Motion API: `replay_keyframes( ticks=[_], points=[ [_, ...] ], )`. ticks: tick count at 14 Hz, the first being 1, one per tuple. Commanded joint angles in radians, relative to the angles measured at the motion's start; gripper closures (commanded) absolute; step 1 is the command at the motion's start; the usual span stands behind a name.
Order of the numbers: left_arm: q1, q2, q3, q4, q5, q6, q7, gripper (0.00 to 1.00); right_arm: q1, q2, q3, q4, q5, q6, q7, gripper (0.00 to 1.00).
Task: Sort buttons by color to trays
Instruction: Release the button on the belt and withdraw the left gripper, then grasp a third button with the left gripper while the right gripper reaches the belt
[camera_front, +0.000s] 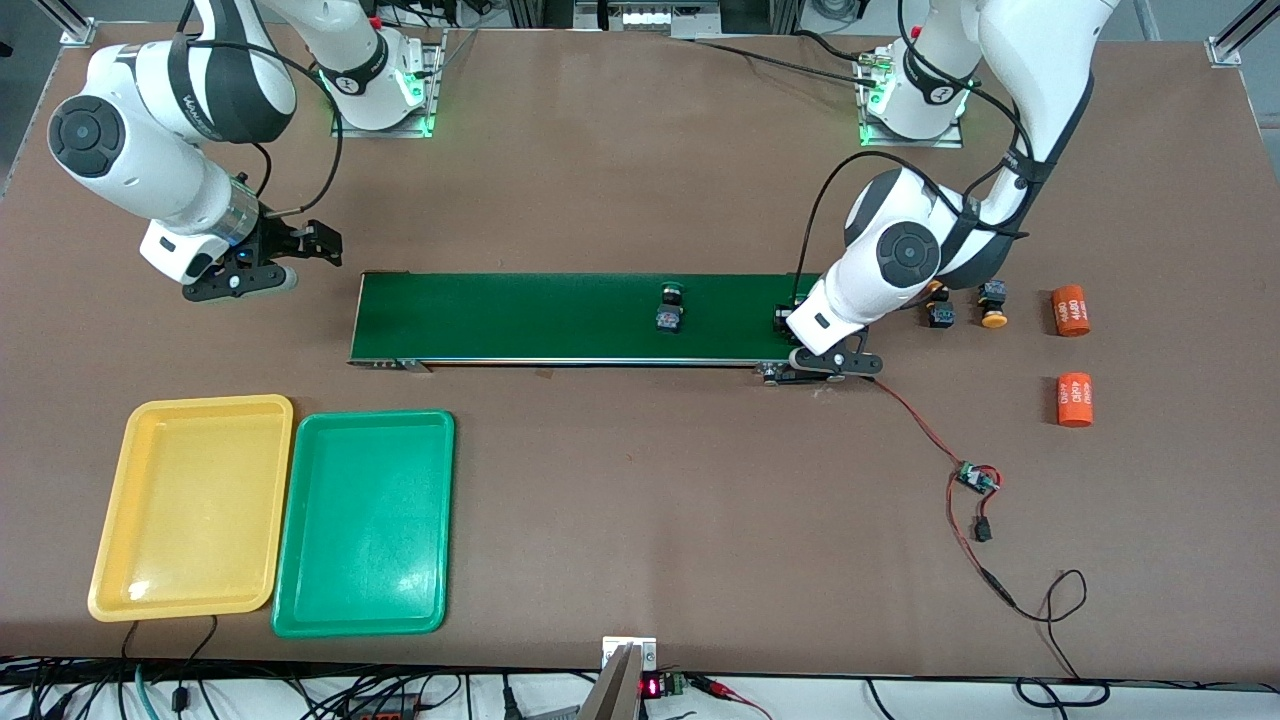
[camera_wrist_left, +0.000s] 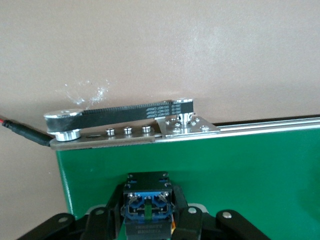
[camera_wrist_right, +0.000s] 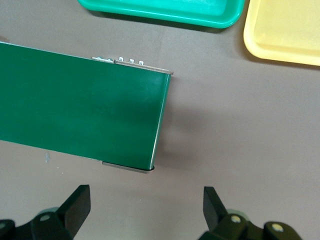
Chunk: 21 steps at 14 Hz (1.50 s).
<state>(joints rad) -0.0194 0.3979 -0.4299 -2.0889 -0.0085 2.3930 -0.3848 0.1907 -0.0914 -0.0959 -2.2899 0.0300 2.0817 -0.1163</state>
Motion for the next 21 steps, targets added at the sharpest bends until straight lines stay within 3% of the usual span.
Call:
replay_keyframes(
  ticks=[1, 4, 8, 11, 13, 15, 21],
  points=[
    [0.002, -0.024, -0.006, -0.005, -0.021, 0.002, -0.002, 0.00, -0.005, -0.022, 0.001, -0.008, 0.010, -0.028, -0.026, 0.00],
    [0.034, -0.120, -0.006, 0.000, -0.022, -0.006, -0.006, 0.00, -0.007, -0.021, 0.001, -0.006, 0.010, -0.028, -0.029, 0.00],
    [0.209, -0.186, -0.006, -0.011, -0.021, -0.202, 0.049, 0.00, -0.013, -0.018, 0.001, -0.003, 0.011, -0.025, -0.033, 0.00],
    [0.320, -0.180, 0.000, -0.045, -0.013, -0.287, 0.127, 0.00, -0.013, -0.016, 0.001, 0.006, 0.018, -0.015, -0.016, 0.00],
    [0.352, -0.159, 0.005, -0.075, -0.002, -0.278, 0.142, 0.00, -0.016, -0.016, 0.001, 0.006, 0.018, -0.015, -0.016, 0.00],
    [0.368, -0.148, 0.003, -0.097, 0.108, -0.275, 0.149, 0.00, -0.026, -0.016, -0.001, 0.007, 0.018, -0.017, -0.020, 0.00],
    [0.446, -0.061, 0.003, -0.138, 0.124, -0.212, 0.181, 0.00, -0.013, 0.035, 0.010, 0.013, 0.056, 0.037, -0.011, 0.00]
  ],
)
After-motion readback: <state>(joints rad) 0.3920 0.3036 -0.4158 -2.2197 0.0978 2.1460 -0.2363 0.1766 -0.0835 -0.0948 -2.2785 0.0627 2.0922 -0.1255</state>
